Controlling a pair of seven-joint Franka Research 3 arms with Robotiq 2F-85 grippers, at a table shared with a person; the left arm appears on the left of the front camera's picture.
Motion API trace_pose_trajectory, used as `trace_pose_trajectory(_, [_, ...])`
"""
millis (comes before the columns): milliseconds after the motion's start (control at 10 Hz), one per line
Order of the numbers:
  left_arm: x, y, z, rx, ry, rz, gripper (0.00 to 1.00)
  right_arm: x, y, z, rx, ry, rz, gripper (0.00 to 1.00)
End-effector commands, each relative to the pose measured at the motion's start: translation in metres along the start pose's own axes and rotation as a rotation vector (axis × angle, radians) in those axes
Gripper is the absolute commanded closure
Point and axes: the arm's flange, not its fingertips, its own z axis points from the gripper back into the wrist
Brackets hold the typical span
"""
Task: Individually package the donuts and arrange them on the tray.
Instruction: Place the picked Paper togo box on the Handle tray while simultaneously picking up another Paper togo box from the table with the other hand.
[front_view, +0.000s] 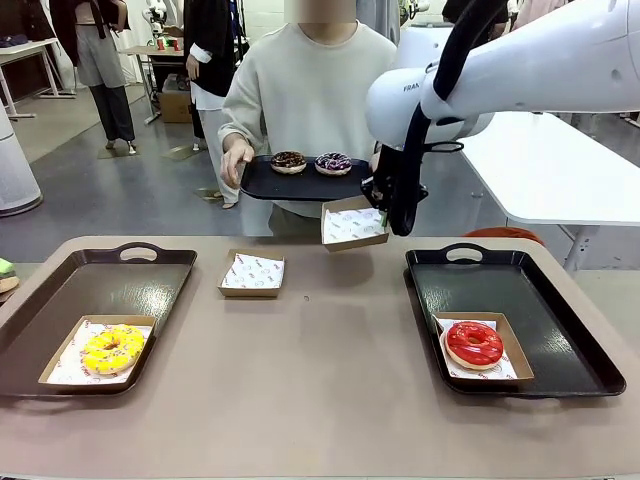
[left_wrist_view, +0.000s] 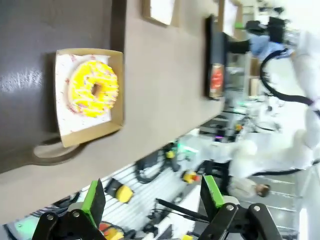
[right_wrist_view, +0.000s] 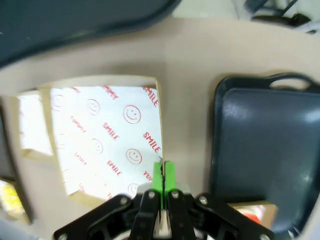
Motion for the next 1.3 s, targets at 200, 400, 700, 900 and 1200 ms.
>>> trace_pose_trajectory(200, [0.004,0.064,0.038,-0.222,-0.020,0.096,0.00,0.030,0.026,0.017,-0.065,0.035,-0.010,1.00])
trace_pose_trajectory(400, [0.006,0.090,0.050,-0.280,-0.068,0.148,0.00,0.038,0.032,0.017,-0.070,0.049,-0.013,1.00])
trace_pose_trajectory(700, [0.002,0.110,0.064,-0.301,-0.108,0.154,0.00,0.044,0.032,0.012,-0.070,0.073,-0.021,1.00])
trace_pose_trajectory(900, [0.001,0.102,0.054,-0.272,-0.075,0.188,0.00,0.035,0.028,0.012,-0.038,0.064,0.005,1.00])
trace_pose_trajectory(1200, [0.001,0.102,0.054,-0.272,-0.075,0.188,0.00,0.035,0.028,0.012,-0.038,0.064,0.005,1.00])
